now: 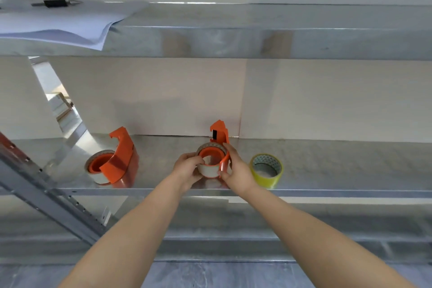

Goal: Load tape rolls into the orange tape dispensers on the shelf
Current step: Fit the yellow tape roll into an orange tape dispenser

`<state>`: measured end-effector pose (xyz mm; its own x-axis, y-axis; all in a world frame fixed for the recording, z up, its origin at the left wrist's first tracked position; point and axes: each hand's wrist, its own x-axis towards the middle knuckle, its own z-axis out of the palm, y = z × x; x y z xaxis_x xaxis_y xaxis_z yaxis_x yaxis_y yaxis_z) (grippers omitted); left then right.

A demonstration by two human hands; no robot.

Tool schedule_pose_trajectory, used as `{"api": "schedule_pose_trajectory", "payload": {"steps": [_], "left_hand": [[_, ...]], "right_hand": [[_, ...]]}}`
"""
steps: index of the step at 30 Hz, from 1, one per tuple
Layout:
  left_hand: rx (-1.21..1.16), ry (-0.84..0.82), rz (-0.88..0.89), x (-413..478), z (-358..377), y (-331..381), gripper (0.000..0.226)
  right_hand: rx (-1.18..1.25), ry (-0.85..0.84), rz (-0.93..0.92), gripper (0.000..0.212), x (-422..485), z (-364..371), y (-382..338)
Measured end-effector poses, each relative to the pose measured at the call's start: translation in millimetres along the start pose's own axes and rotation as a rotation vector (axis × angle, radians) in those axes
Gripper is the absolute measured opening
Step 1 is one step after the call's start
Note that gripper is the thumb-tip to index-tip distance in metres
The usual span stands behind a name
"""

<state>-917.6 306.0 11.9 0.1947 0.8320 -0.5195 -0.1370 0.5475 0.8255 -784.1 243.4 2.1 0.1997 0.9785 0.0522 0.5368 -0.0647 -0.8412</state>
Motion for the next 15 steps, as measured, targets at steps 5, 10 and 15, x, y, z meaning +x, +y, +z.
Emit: {"api": "schedule_pose_trajectory", "payload": {"steps": [5, 10, 15], "left_hand": [[-0.223, -0.072, 0.024, -7.8, -15.9, 24.4, 0.010], [-0.263, -0.121, 0.103, -23.5, -29.6, 47.4, 0.014], [-0.228, -0.125, 0.182, -37.8, -31.9, 52.3, 0.013]], "right_hand": [[0.024, 0.020, -0.176, 0.067, 4.9, -2.0, -16.1], [-0.044, 0.004, -0.269, 0.065, 10.4, -7.5, -26.7], [-0.322, 0.145, -0.398, 0.064, 8.2, 5.3, -42.8]]}}
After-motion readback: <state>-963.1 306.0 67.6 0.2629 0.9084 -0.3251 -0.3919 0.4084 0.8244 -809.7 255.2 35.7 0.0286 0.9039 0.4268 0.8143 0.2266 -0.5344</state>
